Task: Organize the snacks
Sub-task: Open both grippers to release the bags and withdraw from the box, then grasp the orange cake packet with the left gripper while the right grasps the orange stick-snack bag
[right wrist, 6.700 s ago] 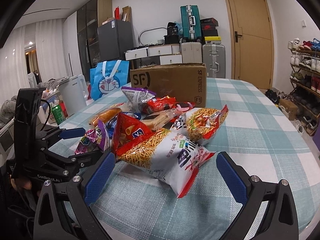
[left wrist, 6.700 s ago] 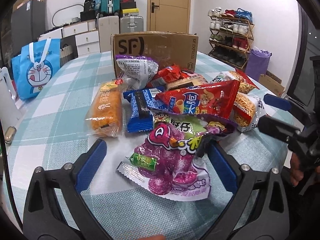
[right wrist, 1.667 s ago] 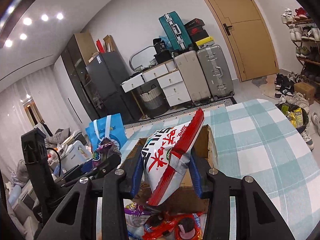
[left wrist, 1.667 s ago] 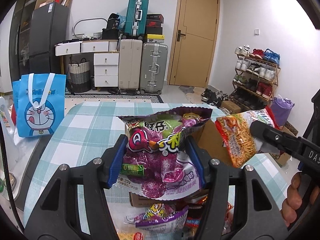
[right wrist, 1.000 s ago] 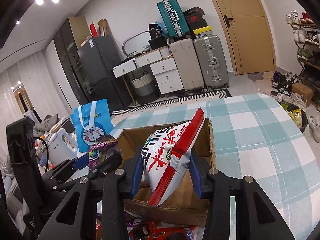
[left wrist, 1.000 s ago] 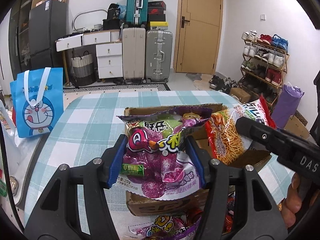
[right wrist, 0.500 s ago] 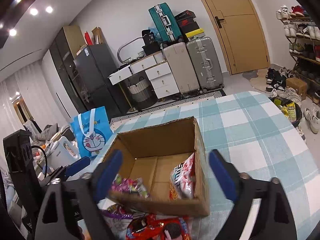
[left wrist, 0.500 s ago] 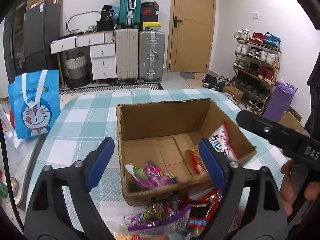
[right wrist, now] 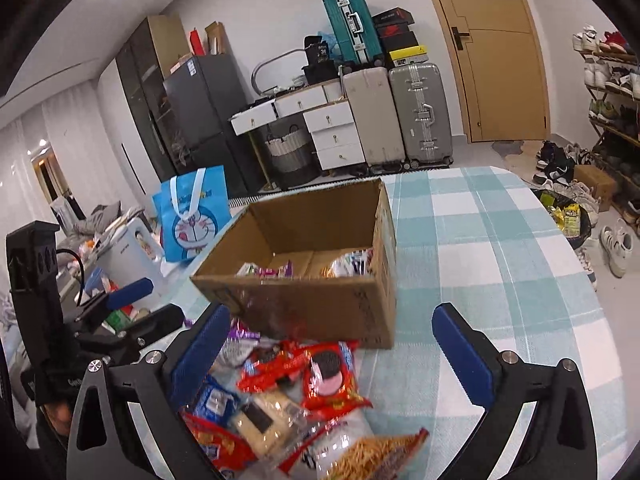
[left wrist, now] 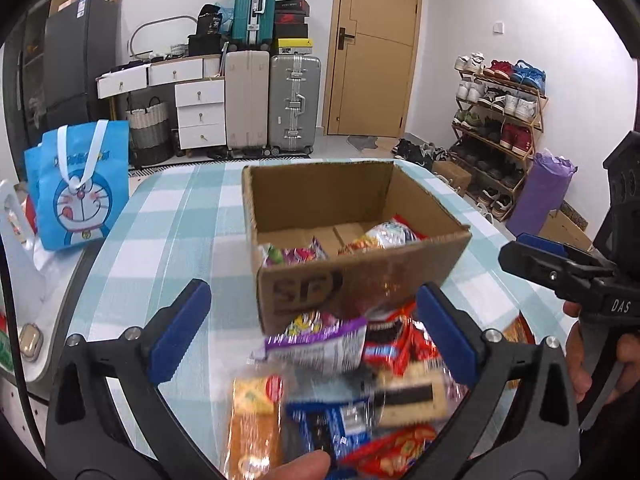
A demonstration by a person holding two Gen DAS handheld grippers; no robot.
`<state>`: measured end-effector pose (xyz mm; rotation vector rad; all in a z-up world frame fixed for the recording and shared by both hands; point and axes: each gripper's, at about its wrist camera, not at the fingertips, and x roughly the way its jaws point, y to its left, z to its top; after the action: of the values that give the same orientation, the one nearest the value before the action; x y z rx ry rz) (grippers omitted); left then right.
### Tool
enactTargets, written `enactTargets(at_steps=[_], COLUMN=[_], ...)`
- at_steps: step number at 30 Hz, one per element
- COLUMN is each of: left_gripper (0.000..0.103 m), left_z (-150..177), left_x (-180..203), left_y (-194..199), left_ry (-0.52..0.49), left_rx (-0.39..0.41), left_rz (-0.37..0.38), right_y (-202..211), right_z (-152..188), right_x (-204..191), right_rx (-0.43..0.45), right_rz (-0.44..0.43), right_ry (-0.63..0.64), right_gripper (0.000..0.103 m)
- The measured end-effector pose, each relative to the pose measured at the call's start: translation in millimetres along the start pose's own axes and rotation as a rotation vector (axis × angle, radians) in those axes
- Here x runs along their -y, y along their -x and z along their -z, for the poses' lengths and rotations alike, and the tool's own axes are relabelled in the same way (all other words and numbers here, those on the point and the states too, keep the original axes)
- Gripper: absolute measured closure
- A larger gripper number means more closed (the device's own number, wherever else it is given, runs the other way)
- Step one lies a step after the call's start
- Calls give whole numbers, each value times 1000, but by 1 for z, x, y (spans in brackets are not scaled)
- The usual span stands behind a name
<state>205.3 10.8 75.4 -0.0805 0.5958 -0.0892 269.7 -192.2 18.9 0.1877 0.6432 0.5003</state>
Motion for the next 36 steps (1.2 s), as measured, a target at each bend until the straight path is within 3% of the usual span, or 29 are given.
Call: enactTargets(at_steps=[15, 24, 36], left_gripper=[1, 1, 1], left_z=[52, 66, 75], left_x=[-18, -23, -39], left_y=[45, 45, 28], left_ry=[6, 0, 25], left_rx=[-30, -73, -140], left_rz=[-67, -107, -117], right_y=[22, 21, -11], right_z=[37, 50, 68], right_x=[-1, 15, 16], right_rx=[-98, -157, -291], right_rz=[91, 95, 114], right_ry=[-9, -71, -29], right_gripper=[1, 1, 1])
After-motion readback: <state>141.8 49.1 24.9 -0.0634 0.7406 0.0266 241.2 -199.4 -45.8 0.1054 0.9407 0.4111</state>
